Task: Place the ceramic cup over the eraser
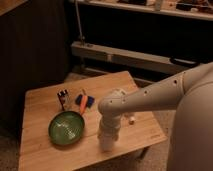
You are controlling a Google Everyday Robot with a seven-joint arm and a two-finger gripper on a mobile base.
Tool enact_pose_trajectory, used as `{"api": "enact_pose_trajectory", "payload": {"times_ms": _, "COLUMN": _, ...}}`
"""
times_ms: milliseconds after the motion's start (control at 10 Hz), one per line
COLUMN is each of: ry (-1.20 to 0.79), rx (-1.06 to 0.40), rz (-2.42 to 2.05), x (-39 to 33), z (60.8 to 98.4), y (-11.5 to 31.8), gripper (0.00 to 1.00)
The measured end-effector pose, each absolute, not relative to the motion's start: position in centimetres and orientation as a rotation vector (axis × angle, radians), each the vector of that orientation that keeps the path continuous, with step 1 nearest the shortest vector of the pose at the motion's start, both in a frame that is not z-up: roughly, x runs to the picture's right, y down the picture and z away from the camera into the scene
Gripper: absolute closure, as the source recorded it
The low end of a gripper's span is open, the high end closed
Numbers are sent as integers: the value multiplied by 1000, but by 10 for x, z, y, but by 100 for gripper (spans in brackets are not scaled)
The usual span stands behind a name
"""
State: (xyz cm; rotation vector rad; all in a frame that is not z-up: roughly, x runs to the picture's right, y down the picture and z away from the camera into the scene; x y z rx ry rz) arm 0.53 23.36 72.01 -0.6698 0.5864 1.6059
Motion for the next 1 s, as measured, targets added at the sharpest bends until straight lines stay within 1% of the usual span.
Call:
{"api": "enact_pose_trajectory", "payload": {"times_ms": 300, "ry": 623, "rx": -659, "rz": 1597, "x": 16, "z": 720, "y": 222, "gripper": 20}}
{"api": "enact_pose_trajectory", "payload": {"times_ms": 1000, "ry": 611, "rx": -638, "rz": 1581, "x": 14, "z": 716, "y": 206, "gripper": 20}}
